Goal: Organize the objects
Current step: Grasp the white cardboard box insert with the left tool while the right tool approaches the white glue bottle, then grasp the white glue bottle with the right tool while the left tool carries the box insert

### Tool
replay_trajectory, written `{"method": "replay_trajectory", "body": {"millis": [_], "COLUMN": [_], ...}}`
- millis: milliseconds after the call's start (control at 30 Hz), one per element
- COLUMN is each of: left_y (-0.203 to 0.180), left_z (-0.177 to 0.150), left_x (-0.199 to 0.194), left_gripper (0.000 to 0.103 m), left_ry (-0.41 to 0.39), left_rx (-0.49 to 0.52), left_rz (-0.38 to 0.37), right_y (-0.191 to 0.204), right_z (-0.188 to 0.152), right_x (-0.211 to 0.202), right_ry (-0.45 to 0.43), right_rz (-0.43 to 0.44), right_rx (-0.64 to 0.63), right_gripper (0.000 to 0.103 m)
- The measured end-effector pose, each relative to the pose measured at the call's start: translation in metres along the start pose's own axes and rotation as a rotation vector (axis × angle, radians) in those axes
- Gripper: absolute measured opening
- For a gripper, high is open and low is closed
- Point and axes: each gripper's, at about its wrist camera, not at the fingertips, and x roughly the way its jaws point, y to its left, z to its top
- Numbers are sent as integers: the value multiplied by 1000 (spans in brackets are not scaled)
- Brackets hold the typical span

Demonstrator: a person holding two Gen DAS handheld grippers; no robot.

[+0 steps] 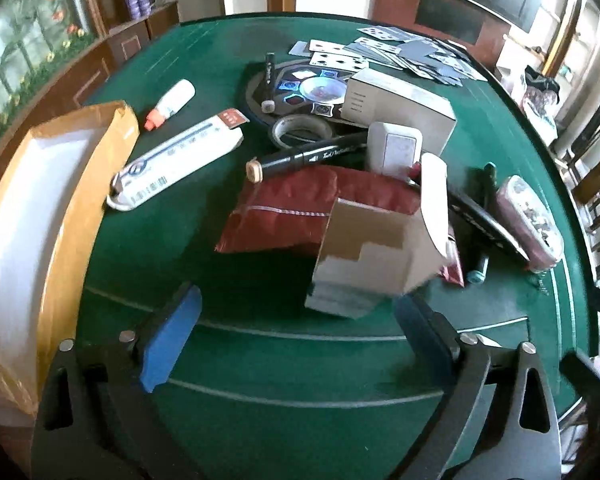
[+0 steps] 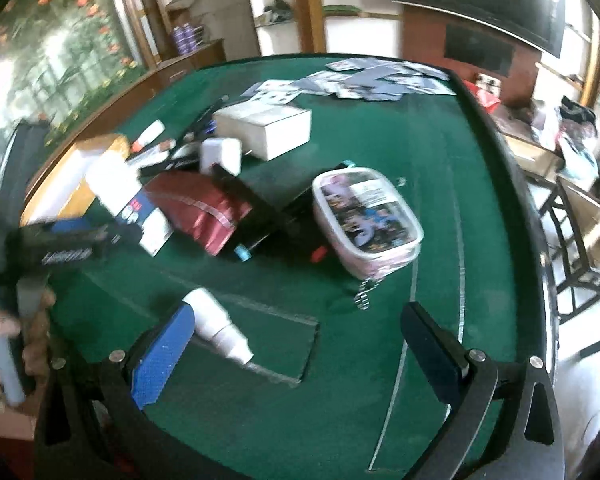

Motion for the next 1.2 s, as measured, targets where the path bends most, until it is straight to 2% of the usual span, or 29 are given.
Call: {"method": "replay_trajectory", "body": {"millis": [33,67,100,133,167,300,367,500,667,767,867,1200], "left_y": [-1,-2,-2,-4,-4,1,5,11,14,16,18,22], "left_z": [2,3,4,4,4,0,-1,-4,-7,-8,-9,-6], "left_x": [4,7,11,16,22,22,17,4,-6,-10,-13,-25], "left_gripper": [88,79,63,52,34,33,33,33,33,33,33,33], "left_ry": [1,7,16,32,57,60,73,91,109,106,103,82], "left_rx": [12,22,30,39,42,20,5,-1,-1,-2,6,44], "left_rz": [-1,-2,-8,-18,-28,-79,-109,-135,-105,-89,-68,-54], "right_y": [3,7,10,14,17,27,33,46,57,58,58,62], "right_z": [-1,-3,-4,-5,-5,-7,-8,-7,-5,-6,-4,10], "right_x": [1,3,3,4,6,16,22,35,54,62,64,59], "right_ry": [7,15,19,25,36,90,110,144,183,199,190,168], "right_rz": [10,23,33,43,52,115,140,154,137,123,110,150], "right_rx": [-16,-34,-44,-58,-72,-120,-148,-216,-283,-301,-311,-239], "right_gripper": [102,99,94,92,87,66,61,58,50,40,26,26]}}
